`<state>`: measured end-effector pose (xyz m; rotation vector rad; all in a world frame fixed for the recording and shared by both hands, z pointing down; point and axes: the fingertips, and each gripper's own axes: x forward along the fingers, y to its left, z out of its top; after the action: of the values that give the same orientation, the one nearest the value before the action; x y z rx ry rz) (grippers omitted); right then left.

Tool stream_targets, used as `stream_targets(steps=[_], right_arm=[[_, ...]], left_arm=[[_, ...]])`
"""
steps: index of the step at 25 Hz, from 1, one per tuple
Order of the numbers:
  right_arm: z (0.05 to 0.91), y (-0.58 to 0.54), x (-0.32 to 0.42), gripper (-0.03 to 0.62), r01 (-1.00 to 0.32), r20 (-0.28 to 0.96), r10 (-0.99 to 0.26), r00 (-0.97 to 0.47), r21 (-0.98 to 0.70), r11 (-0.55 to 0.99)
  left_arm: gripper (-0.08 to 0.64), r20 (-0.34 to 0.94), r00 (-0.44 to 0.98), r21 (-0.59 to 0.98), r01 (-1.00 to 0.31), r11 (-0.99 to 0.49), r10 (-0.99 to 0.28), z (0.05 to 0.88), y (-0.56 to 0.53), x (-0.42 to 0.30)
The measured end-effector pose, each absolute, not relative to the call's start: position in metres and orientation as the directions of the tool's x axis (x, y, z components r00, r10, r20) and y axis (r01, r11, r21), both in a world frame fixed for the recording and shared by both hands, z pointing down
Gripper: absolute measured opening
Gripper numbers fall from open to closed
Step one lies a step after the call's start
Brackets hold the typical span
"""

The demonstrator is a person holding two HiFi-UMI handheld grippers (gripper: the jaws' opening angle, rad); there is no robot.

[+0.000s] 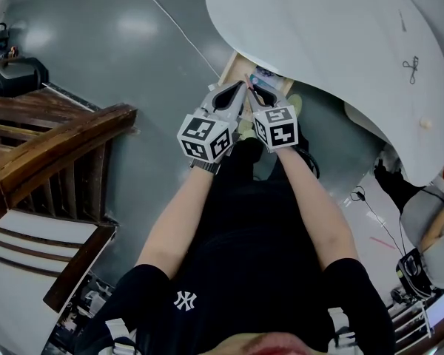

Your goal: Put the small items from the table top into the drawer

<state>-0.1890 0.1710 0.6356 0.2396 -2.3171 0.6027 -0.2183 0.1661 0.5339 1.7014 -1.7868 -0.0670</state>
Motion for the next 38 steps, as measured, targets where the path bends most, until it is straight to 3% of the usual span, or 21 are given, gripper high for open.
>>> stream_targets(steps=[17,38], right_arm=[[0.675,0.177,-0.2,0.103,-0.312,0.738,0.04,-0.673,-0.333,0.89],[0.533,0.136,-0.161,0.025,-0.417,0.611,-0.171,-0.773,-0.287,0.863]], left_arm=[[0.0,0.415,0.042,0.454,-0.875,0.167,-0.909,0.557,0.164,-0.238],[0.0,0.347,0.163,0.431,-0.902,0.003,-0.924,0.473,0.132,-0.198]])
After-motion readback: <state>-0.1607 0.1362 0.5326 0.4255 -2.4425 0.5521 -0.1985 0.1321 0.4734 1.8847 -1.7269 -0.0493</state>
